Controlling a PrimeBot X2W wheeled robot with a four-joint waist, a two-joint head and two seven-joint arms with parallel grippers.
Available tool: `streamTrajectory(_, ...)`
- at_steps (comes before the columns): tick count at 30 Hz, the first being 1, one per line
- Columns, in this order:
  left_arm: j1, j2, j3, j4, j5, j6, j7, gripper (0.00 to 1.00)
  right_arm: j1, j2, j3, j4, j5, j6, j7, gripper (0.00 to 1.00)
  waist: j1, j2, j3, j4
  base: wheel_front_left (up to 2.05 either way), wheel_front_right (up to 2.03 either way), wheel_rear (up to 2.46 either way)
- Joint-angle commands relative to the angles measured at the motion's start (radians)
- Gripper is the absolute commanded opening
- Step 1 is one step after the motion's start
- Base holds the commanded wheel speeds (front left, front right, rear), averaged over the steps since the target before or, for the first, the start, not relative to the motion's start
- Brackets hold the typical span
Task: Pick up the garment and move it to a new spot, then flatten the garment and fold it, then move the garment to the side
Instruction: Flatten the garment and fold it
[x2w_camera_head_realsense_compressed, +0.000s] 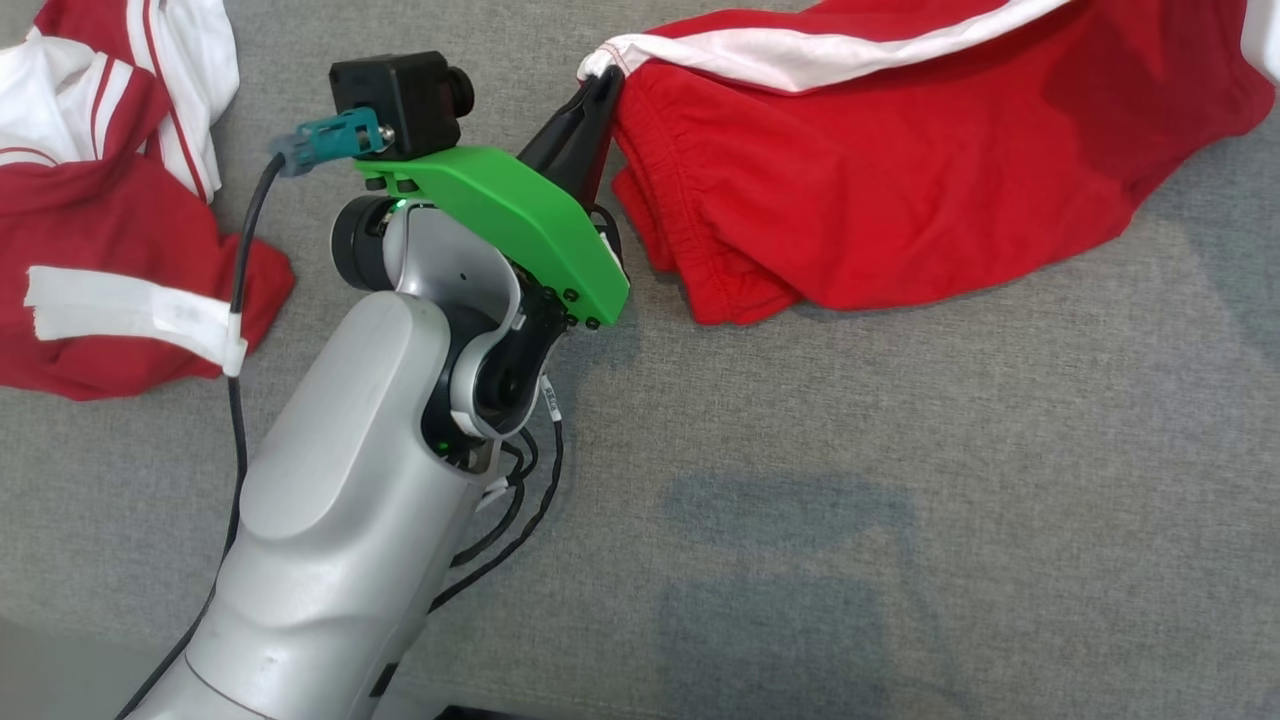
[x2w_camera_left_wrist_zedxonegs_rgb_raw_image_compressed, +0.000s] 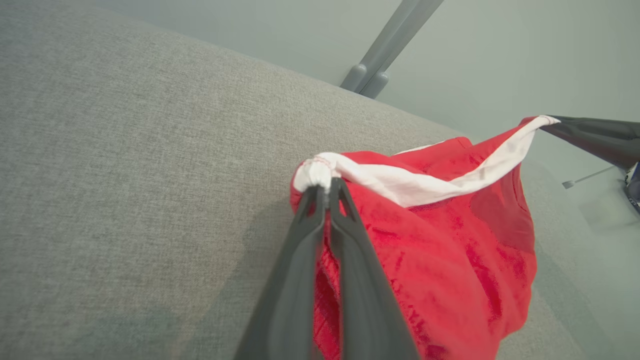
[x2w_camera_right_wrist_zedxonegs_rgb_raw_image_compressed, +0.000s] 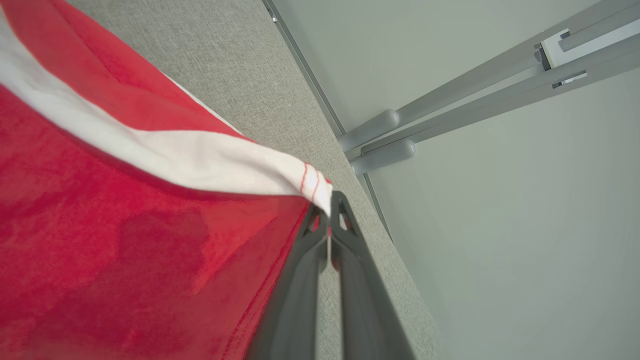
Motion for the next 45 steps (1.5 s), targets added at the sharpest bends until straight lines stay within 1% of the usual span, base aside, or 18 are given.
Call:
streamTrajectory(1,-0.020,0.000,0.001,0.013,0.000,0.002,-0.006,0.00,0.002,0.002,0.000,0.009,0.001,-0.002,-0.006,0.00,-0.0001,0.0000,0.007,0.009,0.00,0.00,0.00)
streamTrajectory(5,-0.052,-0.015,-0.012,0.085,-0.013,-0.015,-0.039,0.00,-0.026,0.029,0.000,0.084,0.011,-0.002,-0.050,0.00,-0.0001,0.0000,0.021,0.020,0.00,0.00,0.00)
streamTrajectory(6,-0.057,-0.017,-0.017,0.095,-0.011,-0.022,-0.049,0.46,-0.032,0.036,0.000,0.104,0.013,-0.002,-0.063,0.00,-0.0001,0.0000,0.024,0.024,0.00,0.00,0.00)
streamTrajectory(7,-0.064,-0.018,-0.021,0.103,-0.012,-0.030,-0.060,1.00,-0.038,0.042,0.000,0.125,0.016,-0.002,-0.076,0.00,-0.0001,0.0000,0.026,0.028,0.00,0.00,0.00)
streamTrajectory(8,-0.068,-0.019,-0.029,0.113,-0.013,-0.034,-0.066,1.00,-0.041,0.049,0.000,0.145,0.021,-0.002,-0.093,0.23,-0.0001,0.0000,0.028,0.032,0.00,0.00,0.00)
streamTrajectory(9,-0.072,-0.020,-0.035,0.119,-0.014,-0.038,-0.070,1.00,-0.046,0.056,0.000,0.163,0.019,-0.002,-0.111,1.00,-0.0001,0.0000,0.030,0.035,0.00,0.00,0.00)
streamTrajectory(16,-0.095,-0.025,-0.071,0.145,0.006,-0.064,-0.124,1.00,-0.047,0.105,0.000,0.288,0.021,-0.002,-0.216,1.00,-0.0001,0.0000,0.031,0.046,0.00,0.00,0.00)
streamTrajectory(20,-0.080,-0.005,-0.089,0.142,0.043,-0.091,-0.178,1.00,-0.024,0.124,-0.023,0.344,0.038,-0.002,-0.303,1.00,-0.0001,0.0000,0.010,0.044,0.00,0.00,0.00)
streamTrajectory(23,-0.052,0.013,-0.099,0.130,0.083,-0.093,-0.240,1.00,0.019,0.143,-0.059,0.379,0.048,-0.002,-0.373,1.00,-0.0001,0.0000,-0.017,0.034,0.00,0.00,0.00)
streamTrajectory(25,-0.030,0.025,-0.100,0.120,0.113,-0.085,-0.298,1.00,0.056,0.155,-0.104,0.411,0.067,-0.002,-0.421,1.00,-0.0001,0.0000,-0.038,0.024,0.00,0.00,0.00)
streamTrajectory(27,-0.004,0.035,-0.095,0.115,0.144,-0.066,-0.362,1.00,0.105,0.182,-0.163,0.450,0.096,-0.002,-0.470,1.00,-0.0001,0.0000,-0.064,0.013,0.00,0.00,0.00)
streamTrajectory(30,0.041,0.050,-0.093,0.120,0.209,-0.017,-0.453,1.00,0.188,0.243,-0.270,0.528,0.149,-0.002,-0.539,1.00,-0.0001,0.0000,-0.106,-0.007,0.00,0.00,0.00)
streamTrajectory(33,0.108,0.037,-0.058,0.109,0.239,0.025,-0.490,1.00,0.269,0.310,-0.365,0.608,0.189,-0.002,-0.594,1.00,-0.0001,0.0000,-0.151,-0.025,0.00,0.00,0.00)
streamTrajectory(36,0.176,0.022,-0.003,0.067,0.265,0.036,-0.498,1.00,0.337,0.362,-0.429,0.675,0.204,-0.002,-0.622,1.00,-0.0001,0.0000,-0.192,-0.036,0.00,0.00,0.00)
streamTrajectory(39,0.264,0.015,0.059,0.010,0.324,0.022,-0.497,1.00,0.389,0.399,-0.479,0.724,0.216,-0.002,-0.642,1.00,-0.0001,0.0000,-0.228,-0.045,0.00,0.00,0.00)
streamTrajectory(40,0.264,0.015,0.059,0.010,0.324,0.022,-0.497,1.00,0.389,0.399,-0.479,0.724,0.216,-0.002,-0.642,1.00,-0.0001,0.0000,-0.228,-0.045,0.00,0.00,0.00)
streamTrajectory(43,0.339,0.023,0.098,-0.027,0.381,-0.015,-0.496,1.00,0.443,0.430,-0.514,0.759,0.231,-0.002,-0.651,1.00,-0.0001,0.0000,-0.261,-0.054,0.00,0.00,0.00)
streamTrajectory(45,0.390,0.034,0.114,-0.036,0.405,-0.048,-0.496,1.00,0.472,0.449,-0.531,0.777,0.237,-0.002,-0.656,1.00,-0.0001,0.0000,-0.281,-0.060,0.00,0.00,0.00)
